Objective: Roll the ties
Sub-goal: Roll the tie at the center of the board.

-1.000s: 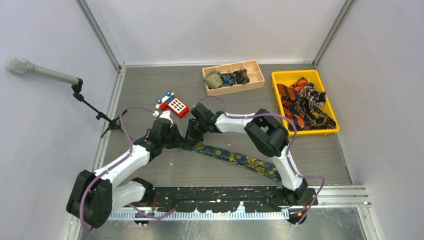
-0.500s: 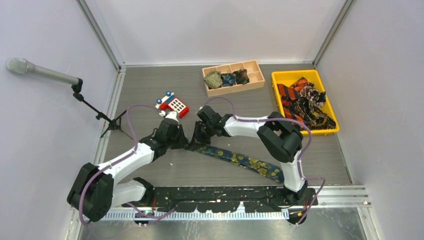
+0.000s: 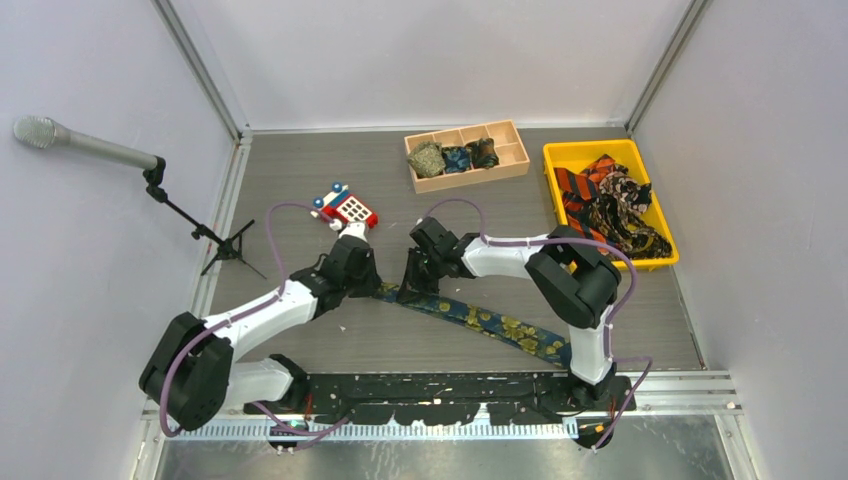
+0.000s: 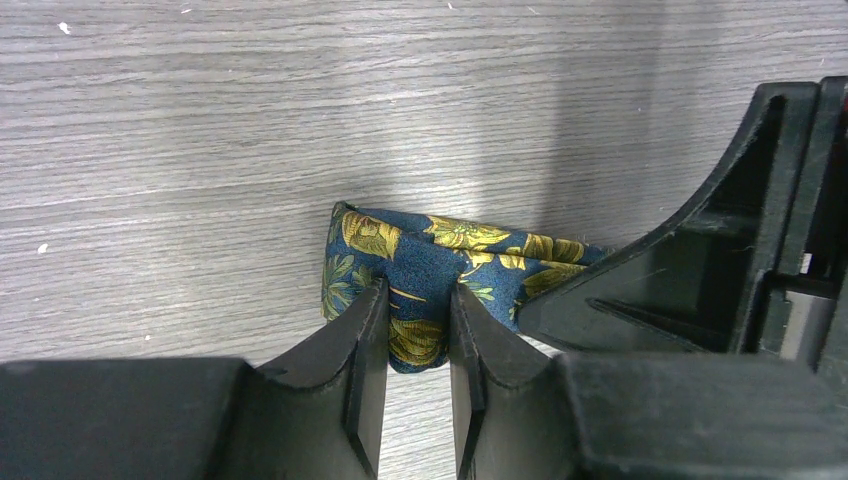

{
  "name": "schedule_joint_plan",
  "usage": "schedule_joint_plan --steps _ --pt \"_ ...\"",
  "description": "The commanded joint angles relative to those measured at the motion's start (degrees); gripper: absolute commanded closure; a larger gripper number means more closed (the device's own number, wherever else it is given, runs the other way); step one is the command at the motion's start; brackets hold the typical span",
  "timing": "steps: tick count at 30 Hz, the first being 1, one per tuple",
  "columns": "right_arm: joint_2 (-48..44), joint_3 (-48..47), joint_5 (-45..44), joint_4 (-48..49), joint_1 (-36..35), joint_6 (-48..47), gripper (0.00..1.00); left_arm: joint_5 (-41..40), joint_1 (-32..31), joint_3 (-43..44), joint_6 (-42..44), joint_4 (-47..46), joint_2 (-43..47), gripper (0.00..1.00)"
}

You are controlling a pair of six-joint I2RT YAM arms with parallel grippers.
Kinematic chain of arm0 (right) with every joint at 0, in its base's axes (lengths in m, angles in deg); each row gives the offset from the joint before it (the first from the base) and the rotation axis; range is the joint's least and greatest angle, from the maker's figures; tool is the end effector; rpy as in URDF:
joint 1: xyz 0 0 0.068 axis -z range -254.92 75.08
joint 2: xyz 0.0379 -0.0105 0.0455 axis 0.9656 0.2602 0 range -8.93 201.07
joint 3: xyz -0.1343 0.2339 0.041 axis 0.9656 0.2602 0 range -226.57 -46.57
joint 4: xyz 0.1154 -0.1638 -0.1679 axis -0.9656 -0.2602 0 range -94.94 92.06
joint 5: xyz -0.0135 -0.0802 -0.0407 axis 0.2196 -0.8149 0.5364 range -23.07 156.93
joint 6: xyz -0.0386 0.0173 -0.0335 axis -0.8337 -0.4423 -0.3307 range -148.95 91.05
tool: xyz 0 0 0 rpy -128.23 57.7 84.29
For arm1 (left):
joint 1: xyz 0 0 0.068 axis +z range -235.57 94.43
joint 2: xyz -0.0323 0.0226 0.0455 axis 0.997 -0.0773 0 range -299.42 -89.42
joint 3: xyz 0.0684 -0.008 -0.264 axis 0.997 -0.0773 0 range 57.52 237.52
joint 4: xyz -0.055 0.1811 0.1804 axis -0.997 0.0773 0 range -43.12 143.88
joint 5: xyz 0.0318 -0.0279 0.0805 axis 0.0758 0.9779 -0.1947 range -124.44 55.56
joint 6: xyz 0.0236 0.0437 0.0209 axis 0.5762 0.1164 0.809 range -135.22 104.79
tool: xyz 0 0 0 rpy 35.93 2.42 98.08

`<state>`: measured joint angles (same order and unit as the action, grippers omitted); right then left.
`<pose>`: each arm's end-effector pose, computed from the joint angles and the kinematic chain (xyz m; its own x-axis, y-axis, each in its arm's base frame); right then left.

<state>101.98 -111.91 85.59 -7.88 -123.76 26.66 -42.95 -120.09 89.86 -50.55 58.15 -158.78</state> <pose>0.2479 0.3008 0.1384 -0.9934 0.0516 -0.1022 -0.0225 0.7873 0.6162 0.1937 -0.1268 0.1795 -0.7790 -0.1583 -0.6067 0.0353 0.9550 -0.2945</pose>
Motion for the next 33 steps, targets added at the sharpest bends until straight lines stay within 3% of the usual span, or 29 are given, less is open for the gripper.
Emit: schedule_joint_plan --steps 1,10,17,22,33 --pt "1.5 -0.6 -1.0 1.3 0.0 -1.3 0.87 -0.5 -1.2 0.5 -0.5 3.5 -1.7 0.73" --pt "2.4 -0.3 -1.0 1.6 0.0 -1.5 0.87 0.5 -2.4 1.1 -1.2 4.1 -1.3 0.56" --pt "2.7 -0.5 -1.0 1.7 0.0 -1.6 0.87 4.6 -2.5 1.3 -1.2 3.4 -1.0 0.5" --pt "2.4 -0.5 -1.0 1.6 0.1 -1.5 0.87 8.2 -2.5 1.1 -0.9 2.2 -0.3 0.51" --pt "1.7 -1.1 -1.2 1.1 0.1 -1.7 0.87 12.4 -2.5 -0.6 -1.6 -1.4 -1.0 0.64"
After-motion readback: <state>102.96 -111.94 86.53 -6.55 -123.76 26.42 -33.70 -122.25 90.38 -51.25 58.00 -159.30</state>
